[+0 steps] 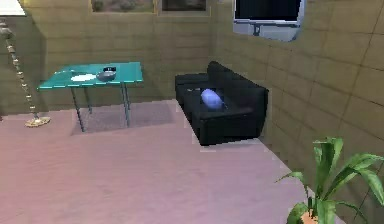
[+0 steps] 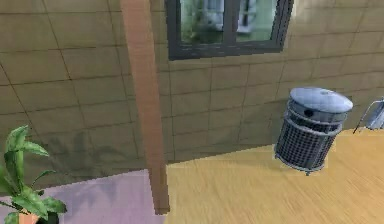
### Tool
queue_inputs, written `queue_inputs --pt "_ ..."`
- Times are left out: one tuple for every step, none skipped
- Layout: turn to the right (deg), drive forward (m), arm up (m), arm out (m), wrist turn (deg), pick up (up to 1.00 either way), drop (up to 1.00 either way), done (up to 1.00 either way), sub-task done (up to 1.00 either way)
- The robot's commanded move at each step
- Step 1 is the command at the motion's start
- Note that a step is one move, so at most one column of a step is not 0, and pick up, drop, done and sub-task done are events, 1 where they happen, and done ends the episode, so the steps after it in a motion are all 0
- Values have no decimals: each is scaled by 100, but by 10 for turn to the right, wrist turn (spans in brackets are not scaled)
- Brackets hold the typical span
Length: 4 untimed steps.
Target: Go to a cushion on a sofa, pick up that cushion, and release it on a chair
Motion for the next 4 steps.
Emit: queue_inputs --pt "0 100 0 0 0 0 0 0 0" --pt "60 0 0 0 0 0 0 0 0" --pt "0 20 0 0 0 0 0 0 0" --pt "-120 0 0 0 0 0 0 0 0"
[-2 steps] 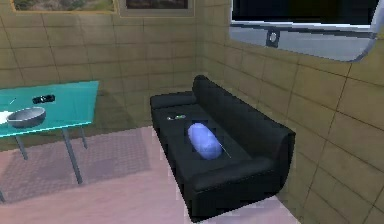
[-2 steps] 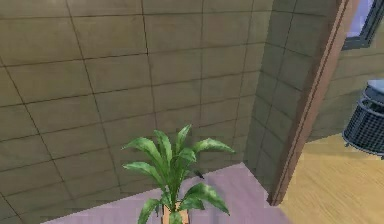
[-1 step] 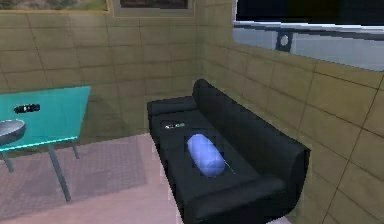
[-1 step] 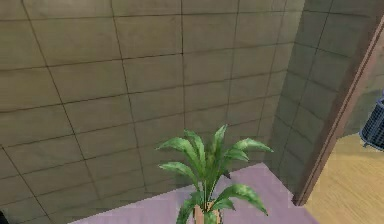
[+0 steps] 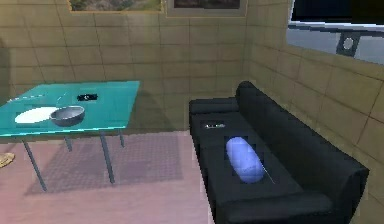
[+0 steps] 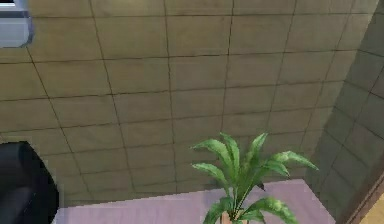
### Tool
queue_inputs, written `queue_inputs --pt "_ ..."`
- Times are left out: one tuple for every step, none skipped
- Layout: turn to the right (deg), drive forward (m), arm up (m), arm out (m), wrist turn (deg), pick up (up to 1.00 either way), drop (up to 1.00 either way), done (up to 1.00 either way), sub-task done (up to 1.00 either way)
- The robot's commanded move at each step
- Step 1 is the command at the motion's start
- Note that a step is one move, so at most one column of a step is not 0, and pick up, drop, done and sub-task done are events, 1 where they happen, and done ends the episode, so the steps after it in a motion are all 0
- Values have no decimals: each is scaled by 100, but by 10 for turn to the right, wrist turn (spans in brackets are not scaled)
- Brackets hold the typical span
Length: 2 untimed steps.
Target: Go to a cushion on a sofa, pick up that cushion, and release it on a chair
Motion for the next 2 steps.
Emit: queue_inputs --pt "0 35 0 0 0 0 0 0 0" --pt "-450 0 0 0 0 0 0 0 0"
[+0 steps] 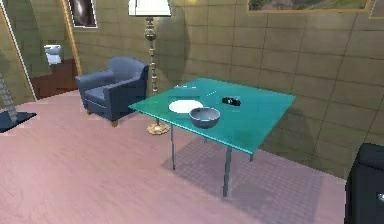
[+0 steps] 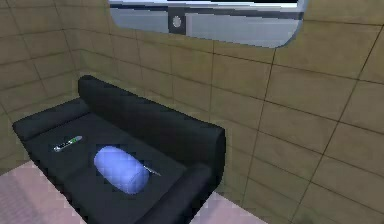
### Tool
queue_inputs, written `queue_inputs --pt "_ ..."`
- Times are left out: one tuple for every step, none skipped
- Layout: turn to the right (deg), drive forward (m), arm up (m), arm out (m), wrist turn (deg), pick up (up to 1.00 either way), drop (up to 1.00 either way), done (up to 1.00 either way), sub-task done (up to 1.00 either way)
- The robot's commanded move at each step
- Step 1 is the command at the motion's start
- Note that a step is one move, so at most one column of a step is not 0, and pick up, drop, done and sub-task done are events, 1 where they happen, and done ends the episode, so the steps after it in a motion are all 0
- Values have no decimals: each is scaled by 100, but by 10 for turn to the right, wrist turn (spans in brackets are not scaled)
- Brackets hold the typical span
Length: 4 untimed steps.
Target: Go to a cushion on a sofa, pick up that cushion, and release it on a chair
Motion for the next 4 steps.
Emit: queue_inputs --pt "-210 0 0 0 0 0 0 0 0" --pt "450 0 0 0 0 0 0 0 0" --pt "90 0 0 0 0 0 0 0 0" --pt "0 100 0 0 0 0 0 0 0"
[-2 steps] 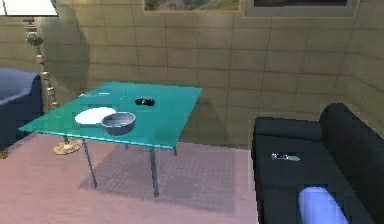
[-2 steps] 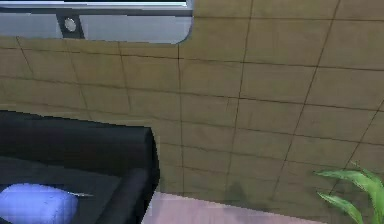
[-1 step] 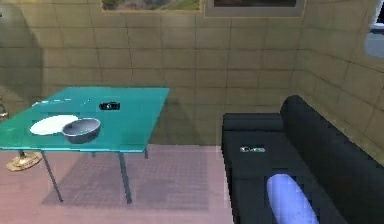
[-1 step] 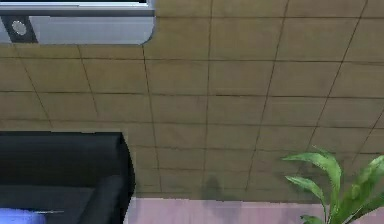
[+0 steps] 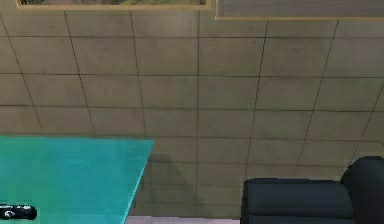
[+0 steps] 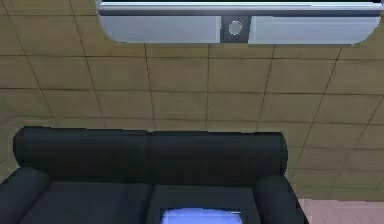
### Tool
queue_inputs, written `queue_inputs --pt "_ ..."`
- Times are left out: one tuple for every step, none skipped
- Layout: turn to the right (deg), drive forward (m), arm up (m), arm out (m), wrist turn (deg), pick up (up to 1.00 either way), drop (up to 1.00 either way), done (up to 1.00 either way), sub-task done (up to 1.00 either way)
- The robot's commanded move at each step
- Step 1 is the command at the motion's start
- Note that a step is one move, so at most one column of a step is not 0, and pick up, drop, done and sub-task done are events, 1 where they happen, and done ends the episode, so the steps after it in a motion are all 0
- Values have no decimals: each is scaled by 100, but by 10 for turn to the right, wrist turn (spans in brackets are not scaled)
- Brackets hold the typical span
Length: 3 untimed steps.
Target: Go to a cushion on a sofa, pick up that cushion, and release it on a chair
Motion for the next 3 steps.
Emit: queue_inputs --pt "0 20 0 0 0 0 0 0 0" --pt "210 0 0 0 0 0 0 0 0" --pt "0 0 50 0 0 0 0 0 0"
